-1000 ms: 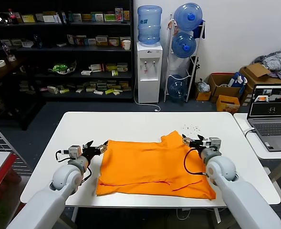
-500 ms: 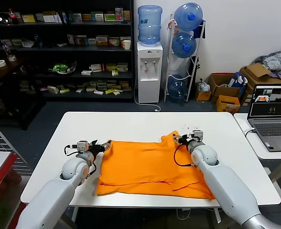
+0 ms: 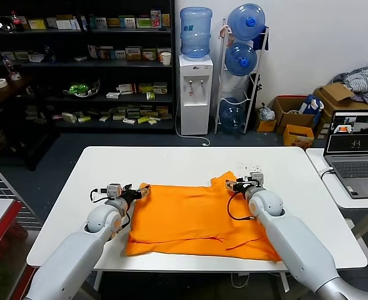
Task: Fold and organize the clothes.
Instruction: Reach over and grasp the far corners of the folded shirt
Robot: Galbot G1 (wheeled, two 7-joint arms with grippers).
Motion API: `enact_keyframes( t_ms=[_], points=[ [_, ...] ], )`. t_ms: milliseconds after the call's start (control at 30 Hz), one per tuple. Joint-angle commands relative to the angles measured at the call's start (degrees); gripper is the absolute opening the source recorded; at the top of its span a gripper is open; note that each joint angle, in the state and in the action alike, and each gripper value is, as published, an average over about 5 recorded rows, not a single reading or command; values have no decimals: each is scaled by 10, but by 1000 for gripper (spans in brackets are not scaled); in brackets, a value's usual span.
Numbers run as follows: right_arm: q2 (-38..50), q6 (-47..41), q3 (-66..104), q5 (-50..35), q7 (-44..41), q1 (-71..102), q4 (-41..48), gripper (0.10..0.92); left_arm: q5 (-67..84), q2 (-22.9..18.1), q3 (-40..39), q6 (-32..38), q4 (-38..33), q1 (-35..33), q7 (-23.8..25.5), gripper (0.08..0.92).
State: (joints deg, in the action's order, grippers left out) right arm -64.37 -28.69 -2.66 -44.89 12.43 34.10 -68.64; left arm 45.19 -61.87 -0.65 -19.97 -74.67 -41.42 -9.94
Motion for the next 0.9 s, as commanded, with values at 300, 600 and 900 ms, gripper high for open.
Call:
enact_keyframes(
  t_ms=[300, 600, 900],
  points=[
    [-2, -22, -7, -12, 3, -1, -8, 482, -6, -5, -12, 0, 19, 10, 6, 694],
    [-1, -17, -6, -17, 3, 0, -8, 223, -7, -7, -17, 2, 20, 13, 8, 434],
    [6, 29, 4, -19, -7, 14, -28, 124, -11, -7, -13, 13, 11, 6, 6, 174]
  ],
)
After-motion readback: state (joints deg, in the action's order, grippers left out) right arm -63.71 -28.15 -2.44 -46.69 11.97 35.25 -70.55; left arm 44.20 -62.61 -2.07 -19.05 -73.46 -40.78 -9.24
